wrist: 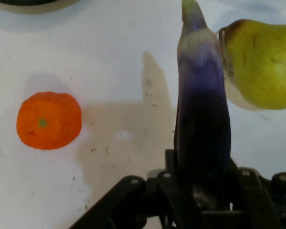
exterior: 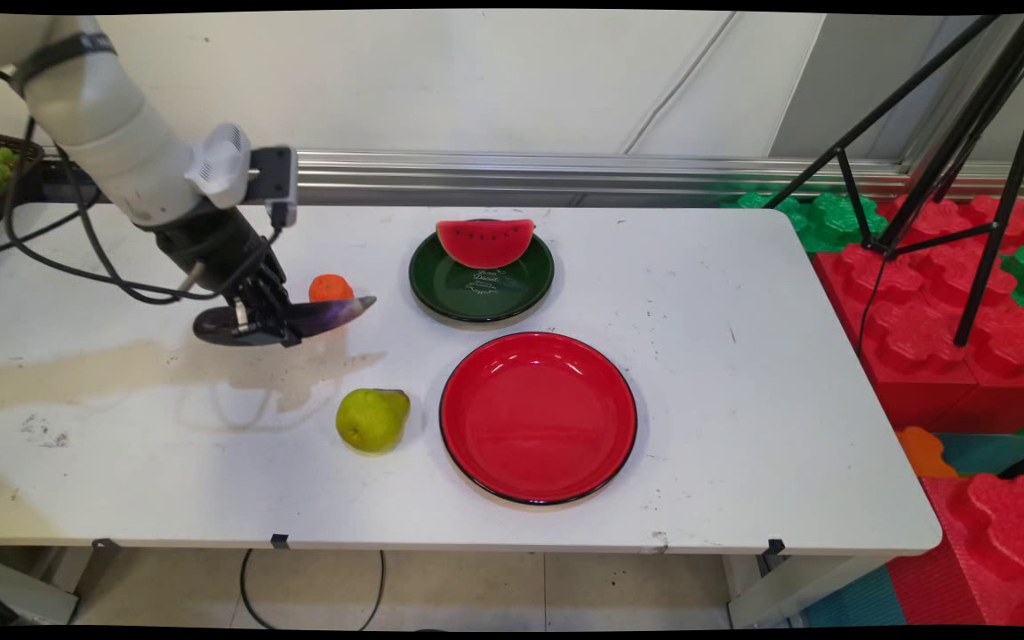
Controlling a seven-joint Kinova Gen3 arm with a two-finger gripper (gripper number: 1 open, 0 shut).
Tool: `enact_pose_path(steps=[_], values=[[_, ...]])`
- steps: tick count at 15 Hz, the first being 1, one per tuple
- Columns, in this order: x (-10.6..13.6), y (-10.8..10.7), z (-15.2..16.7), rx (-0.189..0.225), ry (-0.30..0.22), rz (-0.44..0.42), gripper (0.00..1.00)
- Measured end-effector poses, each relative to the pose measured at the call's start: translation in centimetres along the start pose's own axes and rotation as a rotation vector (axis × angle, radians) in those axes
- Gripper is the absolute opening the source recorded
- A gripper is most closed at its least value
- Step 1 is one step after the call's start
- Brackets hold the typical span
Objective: Place the picked object on the table
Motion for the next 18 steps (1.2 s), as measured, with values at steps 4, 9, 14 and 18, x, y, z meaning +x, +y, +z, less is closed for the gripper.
enact_pose_path(steps=[4,9,14,18], values=[[0.4,-0.2,2.3,0.006,-0.02,-0.012,0.0],[0.8,-0.7,5.0,0.009,-0.042,-0.029,0.0],[1.2,-1.1,6.8,0.009,-0.044,-0.031,0.0],[1.7,-1.3,7.8,0.007,-0.033,-0.034,0.0]])
